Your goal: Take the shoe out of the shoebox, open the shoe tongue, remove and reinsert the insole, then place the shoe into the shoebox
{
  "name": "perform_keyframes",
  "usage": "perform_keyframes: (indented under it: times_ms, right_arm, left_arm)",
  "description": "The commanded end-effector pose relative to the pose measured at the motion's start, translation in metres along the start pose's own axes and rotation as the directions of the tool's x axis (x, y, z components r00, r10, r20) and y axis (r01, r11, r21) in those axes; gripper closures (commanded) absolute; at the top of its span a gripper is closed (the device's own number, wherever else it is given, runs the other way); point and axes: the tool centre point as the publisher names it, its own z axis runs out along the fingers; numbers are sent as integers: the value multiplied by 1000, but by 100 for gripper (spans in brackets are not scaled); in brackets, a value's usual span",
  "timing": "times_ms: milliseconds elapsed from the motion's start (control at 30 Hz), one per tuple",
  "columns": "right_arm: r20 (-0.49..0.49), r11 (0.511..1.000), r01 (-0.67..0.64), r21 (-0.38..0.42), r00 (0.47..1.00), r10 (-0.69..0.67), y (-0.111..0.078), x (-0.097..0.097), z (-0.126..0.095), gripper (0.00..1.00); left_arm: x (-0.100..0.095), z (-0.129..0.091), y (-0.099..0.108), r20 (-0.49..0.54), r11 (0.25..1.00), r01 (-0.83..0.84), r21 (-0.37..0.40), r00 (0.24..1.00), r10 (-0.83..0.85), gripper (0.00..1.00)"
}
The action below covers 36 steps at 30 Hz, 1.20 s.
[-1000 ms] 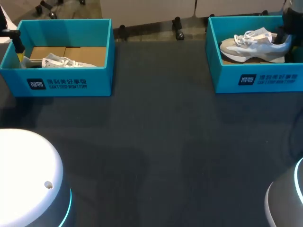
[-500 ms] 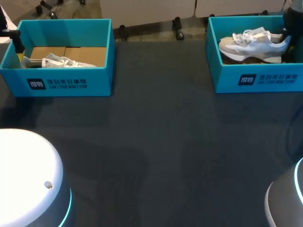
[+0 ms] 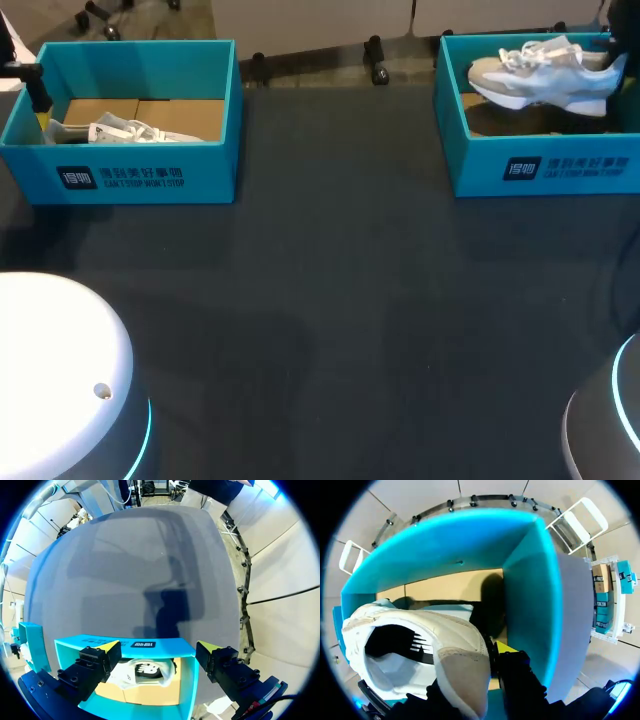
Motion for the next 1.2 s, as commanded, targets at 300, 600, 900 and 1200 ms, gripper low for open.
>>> perform_keyframes:
  times_ms: [300, 600, 900, 1200]
  right_arm:
    - [40, 996, 4, -89, 999, -1, -25, -6, -84, 100]
    - [57, 996, 29, -79, 998, -24, -31, -7, -117, 100]
    - [68, 996, 45, -79, 997, -39, -37, -4, -141, 100]
    - [63, 998, 40, -53, 997, -37, -37, -4, -144, 100]
  left_arm:
    - [0, 0, -1, -1, 1000, -1, -3, 1000, 1, 0]
    - [0, 0, -1, -1, 1000, -1, -3, 1000, 1, 0]
    - [0, 0, -1, -1, 1000, -1, -3, 1000, 1, 0]
    - [0, 0, -1, -1, 1000, -1, -3, 1000, 1, 0]
